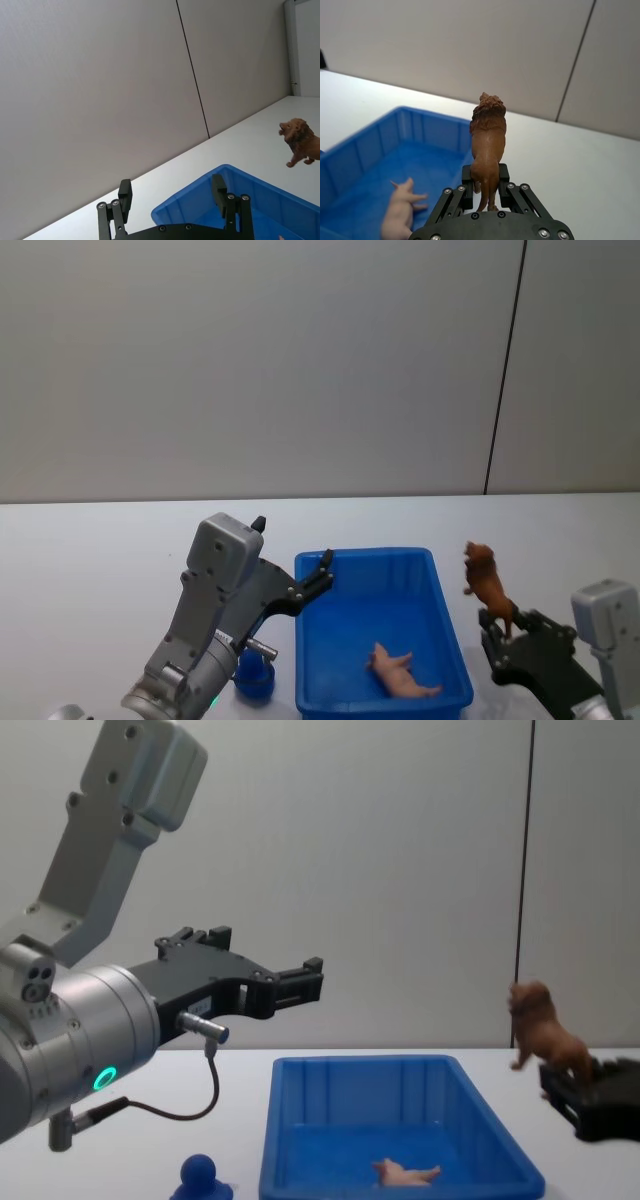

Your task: Pick up the two dolls from the table and place them into the box.

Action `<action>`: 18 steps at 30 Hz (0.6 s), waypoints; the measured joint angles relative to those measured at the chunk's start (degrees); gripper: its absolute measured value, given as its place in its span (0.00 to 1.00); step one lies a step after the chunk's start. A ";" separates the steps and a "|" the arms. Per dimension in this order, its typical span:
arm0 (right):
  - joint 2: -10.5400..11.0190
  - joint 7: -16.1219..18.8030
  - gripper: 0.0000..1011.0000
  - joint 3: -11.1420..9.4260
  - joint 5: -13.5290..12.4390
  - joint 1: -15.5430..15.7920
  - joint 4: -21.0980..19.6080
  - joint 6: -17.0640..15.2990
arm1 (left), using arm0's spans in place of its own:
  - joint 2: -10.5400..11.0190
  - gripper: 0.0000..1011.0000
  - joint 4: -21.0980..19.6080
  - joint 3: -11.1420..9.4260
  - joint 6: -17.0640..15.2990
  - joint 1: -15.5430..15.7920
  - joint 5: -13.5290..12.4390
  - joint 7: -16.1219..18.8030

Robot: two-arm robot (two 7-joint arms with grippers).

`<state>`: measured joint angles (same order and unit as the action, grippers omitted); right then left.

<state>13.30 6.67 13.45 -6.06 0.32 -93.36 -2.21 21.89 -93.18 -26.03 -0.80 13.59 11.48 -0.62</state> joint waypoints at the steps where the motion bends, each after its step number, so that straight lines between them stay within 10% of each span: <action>1: -0.20 0.82 0.27 0.08 0.01 -0.45 -0.18 0.23 | 0.00 0.99 0.00 0.00 0.00 0.00 0.00 0.00; 18: -4.63 7.95 0.28 1.89 0.99 -8.03 6.34 1.06 | 0.00 0.99 0.00 0.00 0.00 0.00 0.00 0.00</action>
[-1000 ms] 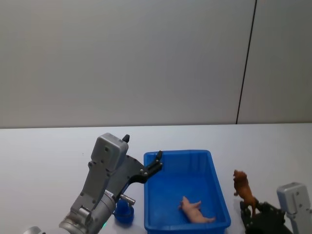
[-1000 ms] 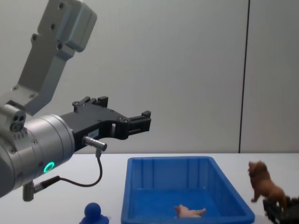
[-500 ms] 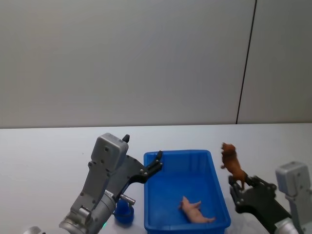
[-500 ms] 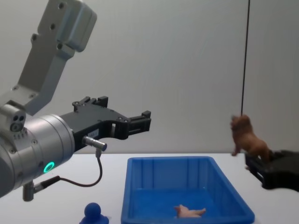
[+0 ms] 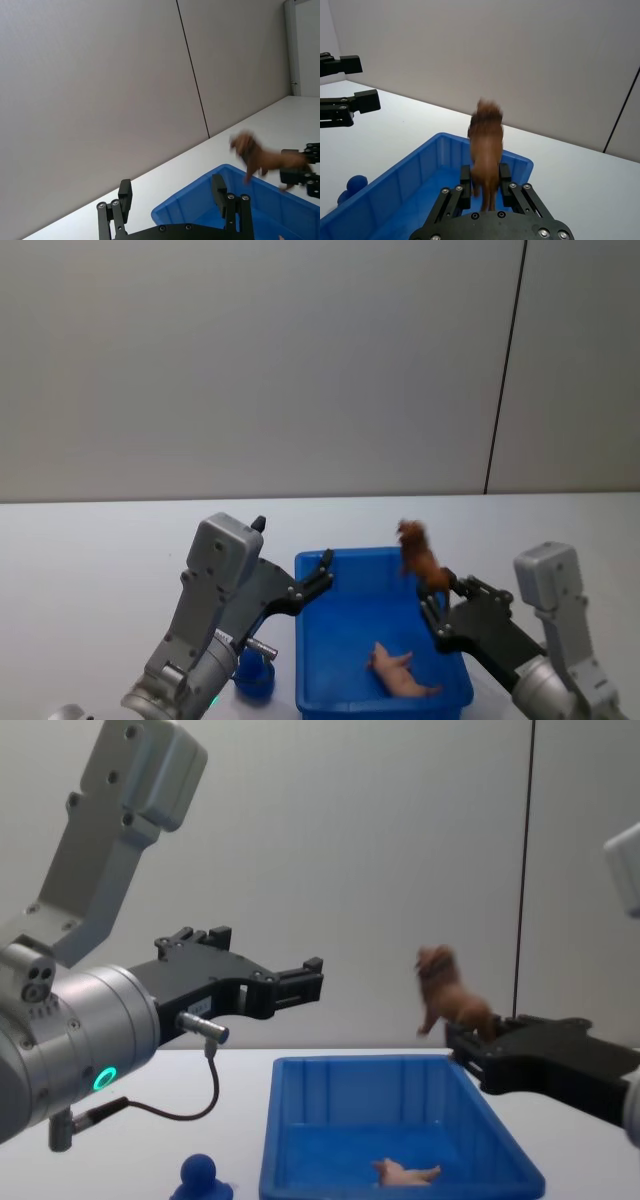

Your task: Pick up the two dolls from the table and place them into the box.

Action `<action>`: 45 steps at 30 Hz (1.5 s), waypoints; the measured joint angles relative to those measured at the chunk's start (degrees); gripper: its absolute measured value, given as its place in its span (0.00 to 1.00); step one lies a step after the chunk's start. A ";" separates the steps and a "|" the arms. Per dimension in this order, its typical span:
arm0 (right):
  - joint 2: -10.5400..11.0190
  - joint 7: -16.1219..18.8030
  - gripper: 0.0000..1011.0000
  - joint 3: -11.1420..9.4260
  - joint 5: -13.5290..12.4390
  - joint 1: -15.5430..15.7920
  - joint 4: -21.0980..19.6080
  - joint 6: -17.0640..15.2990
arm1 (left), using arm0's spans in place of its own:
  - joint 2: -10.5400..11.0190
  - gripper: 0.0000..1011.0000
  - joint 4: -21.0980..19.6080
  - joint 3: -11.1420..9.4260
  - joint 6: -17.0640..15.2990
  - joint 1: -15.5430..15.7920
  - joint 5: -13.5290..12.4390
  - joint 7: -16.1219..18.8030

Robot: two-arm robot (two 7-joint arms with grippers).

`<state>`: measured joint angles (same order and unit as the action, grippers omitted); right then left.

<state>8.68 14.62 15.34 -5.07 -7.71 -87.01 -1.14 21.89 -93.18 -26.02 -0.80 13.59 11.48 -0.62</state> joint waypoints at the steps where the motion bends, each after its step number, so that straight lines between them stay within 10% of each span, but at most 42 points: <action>1: 0.00 0.00 0.32 0.00 0.00 0.00 0.00 0.00 | 0.00 0.99 0.00 0.00 0.00 0.00 0.00 0.00; 21: -1.47 -1.77 0.95 -0.07 0.66 -2.85 4.17 0.65 | 0.00 0.99 0.00 0.00 0.00 0.00 0.00 0.00; 45: 2.80 -10.93 0.99 -2.40 -2.23 5.52 -5.28 1.14 | 0.01 0.99 0.00 0.05 -0.12 -0.06 0.00 0.02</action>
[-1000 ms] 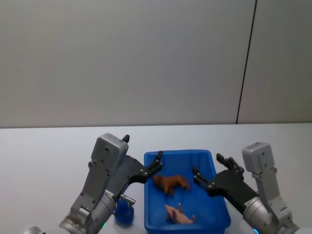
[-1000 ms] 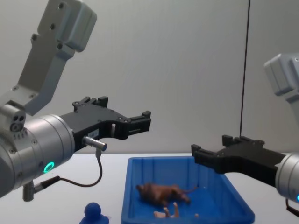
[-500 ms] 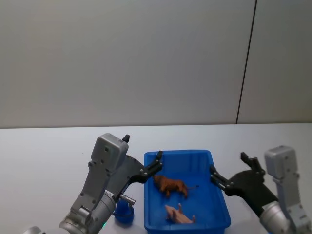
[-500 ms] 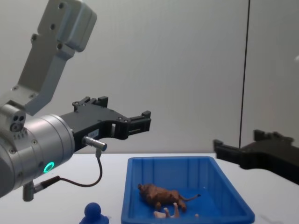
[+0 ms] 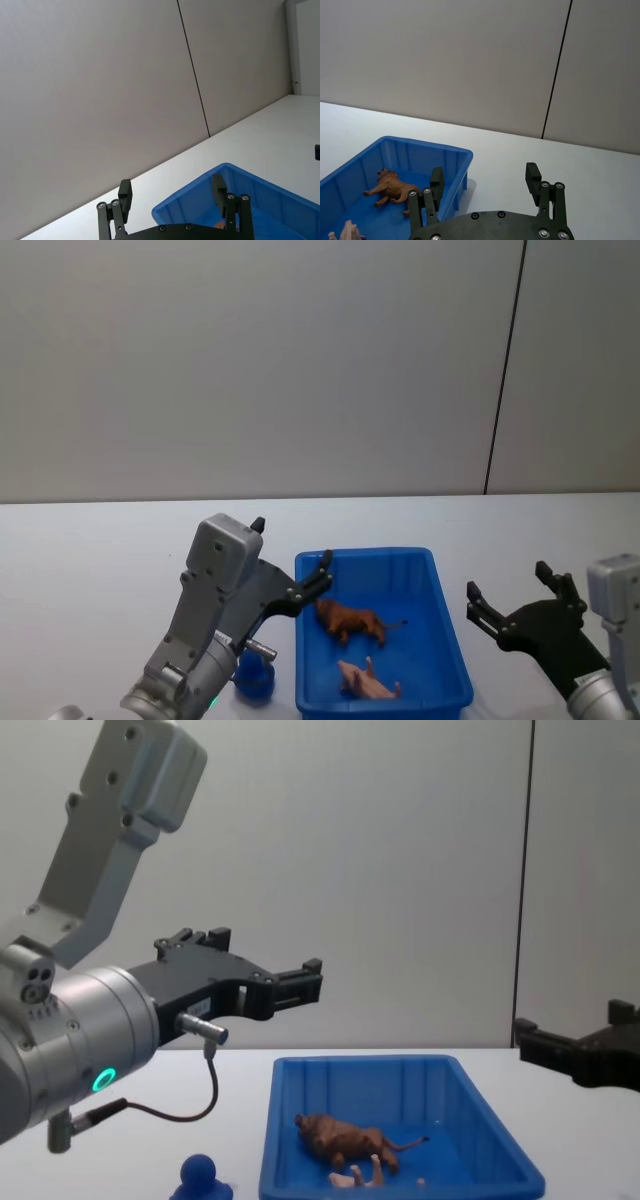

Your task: Pick up the two dolls from the table and place them into the box.

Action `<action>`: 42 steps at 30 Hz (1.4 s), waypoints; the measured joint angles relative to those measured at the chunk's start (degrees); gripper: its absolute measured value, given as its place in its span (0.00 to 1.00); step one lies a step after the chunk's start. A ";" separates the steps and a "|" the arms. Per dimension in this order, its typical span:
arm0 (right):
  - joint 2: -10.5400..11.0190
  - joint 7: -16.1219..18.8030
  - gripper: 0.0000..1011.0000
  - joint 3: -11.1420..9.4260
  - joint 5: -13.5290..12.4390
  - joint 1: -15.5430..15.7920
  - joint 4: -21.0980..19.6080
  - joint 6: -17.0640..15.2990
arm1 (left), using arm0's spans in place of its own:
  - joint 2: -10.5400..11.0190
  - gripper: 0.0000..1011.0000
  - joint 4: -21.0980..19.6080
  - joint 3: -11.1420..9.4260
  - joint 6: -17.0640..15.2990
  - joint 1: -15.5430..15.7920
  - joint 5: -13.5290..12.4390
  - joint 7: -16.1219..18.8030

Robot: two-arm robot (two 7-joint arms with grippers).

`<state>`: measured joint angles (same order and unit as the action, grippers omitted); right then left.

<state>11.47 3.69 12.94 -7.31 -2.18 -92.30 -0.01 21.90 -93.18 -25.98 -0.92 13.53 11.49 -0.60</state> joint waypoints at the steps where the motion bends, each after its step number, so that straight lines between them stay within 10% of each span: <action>1: 0.08 -0.12 0.99 -0.03 -0.05 0.13 -0.14 0.01 | 0.02 0.99 -0.01 0.01 -0.05 -0.03 0.01 0.04; 42: 1.08 -2.04 0.99 -0.59 -0.70 2.09 -2.24 0.08 | 2.73 0.99 3.88 3.01 -9.14 -3.02 7.83 -0.25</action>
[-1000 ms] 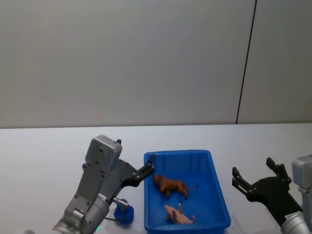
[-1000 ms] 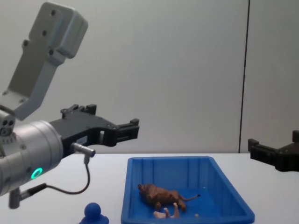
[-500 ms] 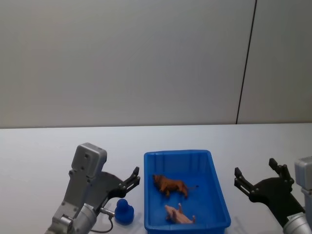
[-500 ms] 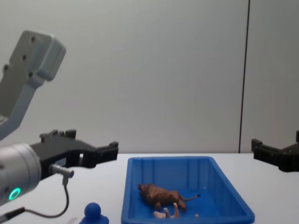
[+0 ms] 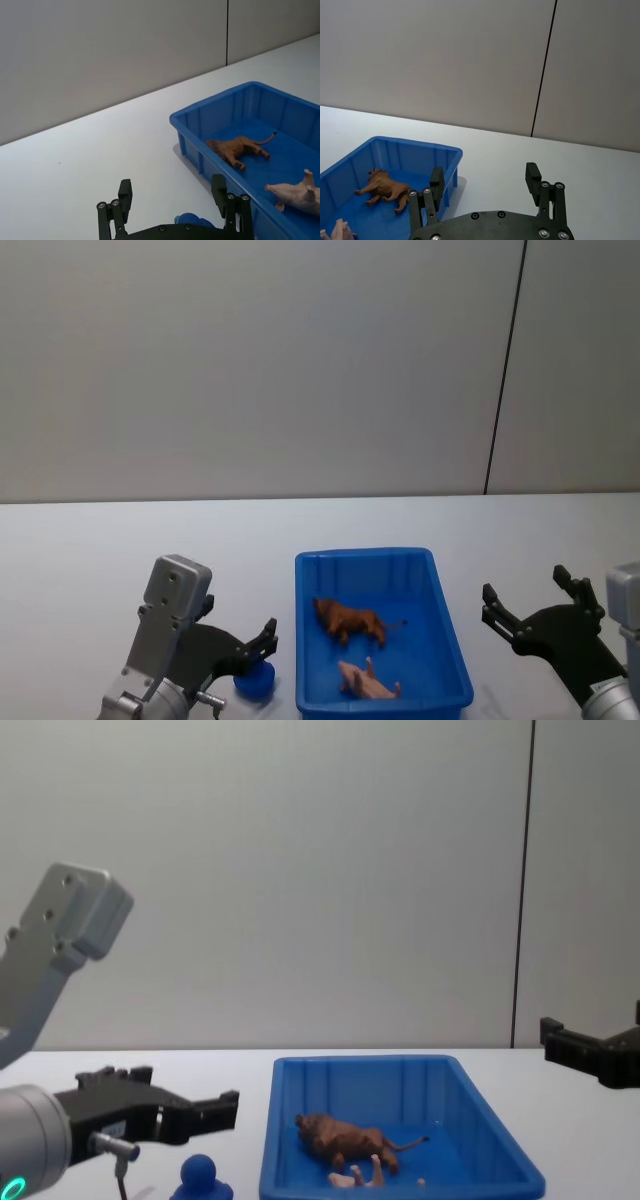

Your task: Pick up the two dolls from the table and place them into the box.

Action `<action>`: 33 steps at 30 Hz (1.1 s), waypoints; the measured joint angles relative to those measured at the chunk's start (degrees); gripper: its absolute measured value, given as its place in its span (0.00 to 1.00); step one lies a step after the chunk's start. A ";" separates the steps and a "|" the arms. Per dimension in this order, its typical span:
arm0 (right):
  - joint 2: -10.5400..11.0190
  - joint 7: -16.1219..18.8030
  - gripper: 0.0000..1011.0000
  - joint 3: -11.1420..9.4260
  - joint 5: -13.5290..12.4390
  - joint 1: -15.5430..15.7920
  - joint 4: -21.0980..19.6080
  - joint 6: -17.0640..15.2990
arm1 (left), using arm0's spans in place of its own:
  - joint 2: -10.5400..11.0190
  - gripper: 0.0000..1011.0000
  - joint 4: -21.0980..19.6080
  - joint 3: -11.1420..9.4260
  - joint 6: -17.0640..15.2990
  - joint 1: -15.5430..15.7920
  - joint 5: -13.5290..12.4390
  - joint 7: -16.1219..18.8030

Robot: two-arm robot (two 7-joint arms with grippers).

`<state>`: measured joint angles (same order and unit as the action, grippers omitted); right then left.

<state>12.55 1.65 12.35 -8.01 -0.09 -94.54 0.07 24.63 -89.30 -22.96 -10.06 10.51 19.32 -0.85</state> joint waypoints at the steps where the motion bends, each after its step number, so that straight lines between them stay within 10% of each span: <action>1: 0.00 0.00 0.99 0.00 0.00 0.01 0.00 0.00 | -0.09 0.99 0.55 0.05 -0.37 0.20 0.01 -0.46; 20: 0.03 -0.06 0.99 0.00 0.01 0.08 -0.08 0.00 | -1.32 0.98 5.66 0.28 -4.88 2.49 -1.32 -5.01; 33: 0.03 -0.05 0.99 0.00 0.01 0.08 -0.08 0.00 | -1.67 0.66 7.22 0.34 -6.38 2.92 -2.08 -6.56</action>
<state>12.59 1.60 12.35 -8.00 -0.02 -94.62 0.07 22.96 -82.08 -22.62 -16.43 13.43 17.24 -7.41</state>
